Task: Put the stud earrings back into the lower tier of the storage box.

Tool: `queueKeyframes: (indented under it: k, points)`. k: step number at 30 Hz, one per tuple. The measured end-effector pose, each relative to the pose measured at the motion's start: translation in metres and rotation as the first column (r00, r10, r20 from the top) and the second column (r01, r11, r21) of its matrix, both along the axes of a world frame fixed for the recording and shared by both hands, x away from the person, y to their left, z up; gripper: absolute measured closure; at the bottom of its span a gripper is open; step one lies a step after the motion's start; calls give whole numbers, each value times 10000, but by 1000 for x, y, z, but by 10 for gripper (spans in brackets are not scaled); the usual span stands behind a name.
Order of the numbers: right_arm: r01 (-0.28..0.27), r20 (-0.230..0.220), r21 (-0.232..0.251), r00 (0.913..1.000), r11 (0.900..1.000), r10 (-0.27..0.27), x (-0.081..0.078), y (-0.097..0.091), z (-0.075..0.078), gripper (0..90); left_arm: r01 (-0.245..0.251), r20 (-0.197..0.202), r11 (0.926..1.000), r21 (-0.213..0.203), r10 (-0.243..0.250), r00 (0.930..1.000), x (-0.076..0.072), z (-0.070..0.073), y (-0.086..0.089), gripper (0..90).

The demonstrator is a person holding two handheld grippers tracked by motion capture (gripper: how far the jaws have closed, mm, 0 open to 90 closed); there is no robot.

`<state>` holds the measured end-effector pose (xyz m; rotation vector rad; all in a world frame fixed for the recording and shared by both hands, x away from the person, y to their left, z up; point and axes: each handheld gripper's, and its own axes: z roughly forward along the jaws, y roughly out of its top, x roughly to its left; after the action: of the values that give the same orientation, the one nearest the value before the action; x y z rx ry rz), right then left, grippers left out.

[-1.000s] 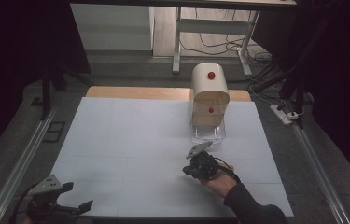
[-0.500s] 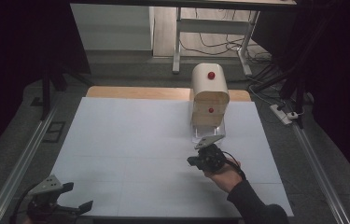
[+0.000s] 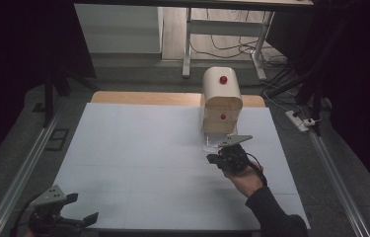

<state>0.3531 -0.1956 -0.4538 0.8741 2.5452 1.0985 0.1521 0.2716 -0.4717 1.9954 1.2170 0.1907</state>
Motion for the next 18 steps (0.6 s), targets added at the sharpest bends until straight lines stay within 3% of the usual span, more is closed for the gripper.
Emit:
queueKeyframes:
  k: [18]
  points:
    - [1007, 633, 332, 9927, 9944, -1026, 17, -17, 5, 869, -5, -53, 10000, -6, 5, 10000, 0, 0, 0, 0]
